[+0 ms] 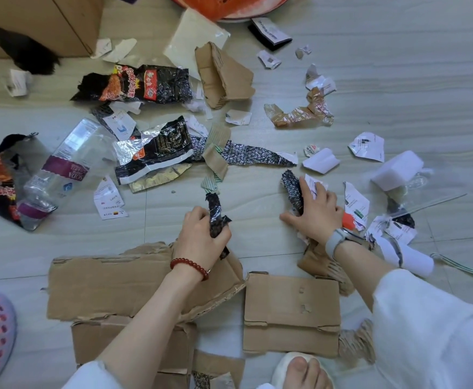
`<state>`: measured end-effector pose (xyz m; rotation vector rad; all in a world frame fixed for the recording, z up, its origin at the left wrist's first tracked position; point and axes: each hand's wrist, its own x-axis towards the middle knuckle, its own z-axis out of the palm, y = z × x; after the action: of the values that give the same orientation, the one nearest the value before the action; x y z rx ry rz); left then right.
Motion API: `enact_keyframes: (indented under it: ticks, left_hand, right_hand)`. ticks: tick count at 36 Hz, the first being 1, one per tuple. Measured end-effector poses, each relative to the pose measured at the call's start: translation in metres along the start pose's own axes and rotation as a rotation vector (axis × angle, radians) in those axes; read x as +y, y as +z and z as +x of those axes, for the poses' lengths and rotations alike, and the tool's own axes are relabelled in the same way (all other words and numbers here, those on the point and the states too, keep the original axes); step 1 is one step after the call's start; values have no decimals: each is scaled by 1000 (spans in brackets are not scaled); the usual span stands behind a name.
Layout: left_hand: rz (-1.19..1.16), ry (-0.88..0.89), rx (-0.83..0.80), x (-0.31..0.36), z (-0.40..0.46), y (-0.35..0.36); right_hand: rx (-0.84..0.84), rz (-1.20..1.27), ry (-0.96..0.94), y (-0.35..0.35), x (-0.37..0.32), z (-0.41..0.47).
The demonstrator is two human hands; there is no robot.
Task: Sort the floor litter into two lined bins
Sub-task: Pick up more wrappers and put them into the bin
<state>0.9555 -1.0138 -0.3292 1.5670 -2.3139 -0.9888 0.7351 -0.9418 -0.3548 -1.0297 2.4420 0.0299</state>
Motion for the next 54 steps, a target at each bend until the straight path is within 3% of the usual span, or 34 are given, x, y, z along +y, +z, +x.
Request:
enact_keyframes:
  ticks: [3,8,15,25,27,31,37,41,47,54]
  left_hand:
    - [-60,-9,-16,-1,3,-1]
    - [31,-30,-95,0,4,-7]
    - [-47,43,-88,2,18,-21]
    - [13,-3,-97,14,33,-55]
    - [24,-26,-110,11,34,-60]
    - [116,-69,-85,1,29,-68]
    - [215,-108,-39,-19,15,-80]
    - [265,-116,-31,-31,12,-89]
    - [378,-98,-95,-41,11,-112]
    - [526,48,-55,-26,26,-185]
  right_hand:
    - [76,-42,-34,-1,-1,7]
    - [150,-18,-126,4,-3,4]
    - [124,804,11,-20,-7,-5]
    - [-243,1372,74,-46,-46,-25]
    - [-176,1232,21,-48,-56,-27]
    - [137,457,-247,-32,-63,-18]
    - [63,-72,-307,1,-87,9]
    - [48,-186,-249,15,-108,16]
    - [67,-249,-353,18,-125,8]
    - [140,18,-416,-21,-158,-34]
